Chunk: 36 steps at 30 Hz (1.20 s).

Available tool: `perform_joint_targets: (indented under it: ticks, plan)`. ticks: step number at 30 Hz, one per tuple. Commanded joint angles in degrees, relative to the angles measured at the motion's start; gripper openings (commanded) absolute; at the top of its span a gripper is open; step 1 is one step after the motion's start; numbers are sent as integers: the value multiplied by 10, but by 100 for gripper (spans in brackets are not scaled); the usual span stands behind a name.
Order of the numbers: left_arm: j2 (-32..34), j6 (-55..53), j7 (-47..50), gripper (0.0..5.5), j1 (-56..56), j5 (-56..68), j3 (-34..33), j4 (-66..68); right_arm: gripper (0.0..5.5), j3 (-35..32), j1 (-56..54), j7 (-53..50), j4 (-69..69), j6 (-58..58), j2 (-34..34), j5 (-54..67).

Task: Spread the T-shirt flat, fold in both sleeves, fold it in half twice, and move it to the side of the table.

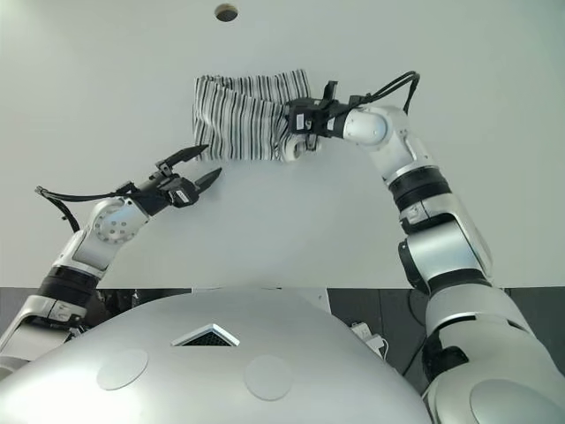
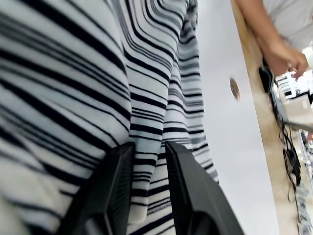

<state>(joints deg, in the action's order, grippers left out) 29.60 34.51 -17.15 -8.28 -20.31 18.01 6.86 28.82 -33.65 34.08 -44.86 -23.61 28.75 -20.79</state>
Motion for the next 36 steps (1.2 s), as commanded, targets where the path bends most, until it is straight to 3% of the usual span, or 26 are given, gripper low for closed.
perform_joint_targets:
  ticks: [1,5,8,12,18,23,27,31,33,36]
  plan:
    - [11,-30,-45,263,-51,158,-24,-154,120,-17,-7,-11,-271,114,94,-33]
    - [2,-81,-27,263,-71,276,-89,-227,120,-111,43,-41,-336,181,174,43]
    - [-18,-106,-3,263,-69,273,-122,-226,120,-163,99,-68,-350,221,200,77]
    - [-35,-112,18,263,-89,217,-138,-228,120,-211,137,-78,-348,241,182,100]
    - [-56,-107,41,263,-121,167,-161,-234,120,-230,82,-100,-338,228,130,96]
    - [-73,-100,49,263,-92,169,-176,-204,120,-282,7,-221,-296,172,127,133]
    - [-79,-99,49,263,-48,196,-200,-200,120,-357,135,-209,107,181,118,219]
    - [-97,-95,74,263,-2,191,-217,-182,120,-419,212,-357,401,248,72,133]
    - [-110,-89,96,263,12,173,-225,-161,120,-370,218,-383,499,263,-3,119]
    - [-134,-80,118,263,24,172,-229,-149,120,-275,215,-403,529,200,-132,146]
